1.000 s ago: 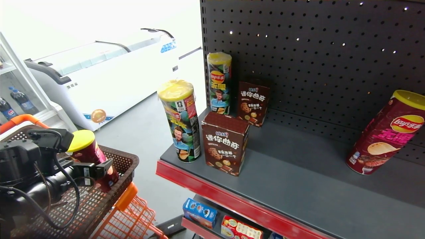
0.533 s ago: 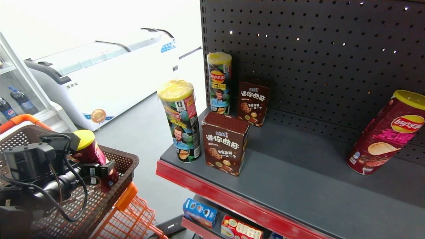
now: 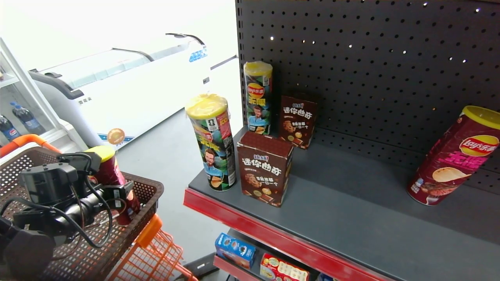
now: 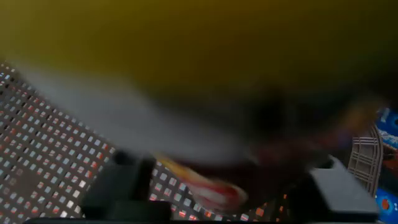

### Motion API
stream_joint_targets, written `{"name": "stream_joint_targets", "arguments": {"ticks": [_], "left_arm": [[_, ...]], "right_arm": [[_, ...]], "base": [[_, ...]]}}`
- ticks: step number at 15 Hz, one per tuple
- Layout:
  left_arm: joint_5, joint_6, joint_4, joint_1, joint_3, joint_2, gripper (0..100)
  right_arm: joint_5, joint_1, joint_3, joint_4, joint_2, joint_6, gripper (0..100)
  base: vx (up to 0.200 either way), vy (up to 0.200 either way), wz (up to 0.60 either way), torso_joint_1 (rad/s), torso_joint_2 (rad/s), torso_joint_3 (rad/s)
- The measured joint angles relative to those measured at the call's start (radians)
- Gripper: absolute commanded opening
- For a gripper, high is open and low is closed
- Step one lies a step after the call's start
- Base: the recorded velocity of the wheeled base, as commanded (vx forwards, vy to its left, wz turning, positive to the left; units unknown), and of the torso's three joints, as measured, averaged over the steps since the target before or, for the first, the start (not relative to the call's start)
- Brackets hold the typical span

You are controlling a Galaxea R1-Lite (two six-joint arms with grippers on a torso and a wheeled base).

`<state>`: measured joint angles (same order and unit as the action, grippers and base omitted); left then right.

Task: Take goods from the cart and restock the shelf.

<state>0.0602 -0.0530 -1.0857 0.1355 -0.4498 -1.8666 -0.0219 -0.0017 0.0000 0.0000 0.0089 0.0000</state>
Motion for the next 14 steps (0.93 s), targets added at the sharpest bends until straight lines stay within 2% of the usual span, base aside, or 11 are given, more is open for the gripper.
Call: {"name": "stream_joint_targets", "arguments": {"ticks": [6, 8, 11, 14], "left_arm": [[0.0, -0.011, -0.001, -0.008, 0.011, 0.029, 0], [-0.006, -0.035, 0.005, -0.01, 0.004, 0.08, 0], [-0.039, -0.067, 0.102, -0.017, -0.024, 0.212, 0], [-0.061, -0.083, 0.219, -0.058, -0.077, 0.378, 0]], "right_arm": [[0.0, 0.0, 0.0, 0.0, 0.0, 0.0, 100], [0.0, 0.0, 0.0, 0.0, 0.0, 0.0, 100], [0.0, 0.0, 0.0, 0.0, 0.0, 0.0, 100], [0.0, 0.0, 0.0, 0.0, 0.0, 0.0, 100]], "base": [[0.0, 0.0, 0.0, 0.0, 0.0, 0.0], [0.0, 0.0, 0.0, 0.0, 0.0, 0.0], [0.0, 0.0, 0.0, 0.0, 0.0, 0.0], [0.0, 0.0, 0.0, 0.0, 0.0, 0.0]]}}
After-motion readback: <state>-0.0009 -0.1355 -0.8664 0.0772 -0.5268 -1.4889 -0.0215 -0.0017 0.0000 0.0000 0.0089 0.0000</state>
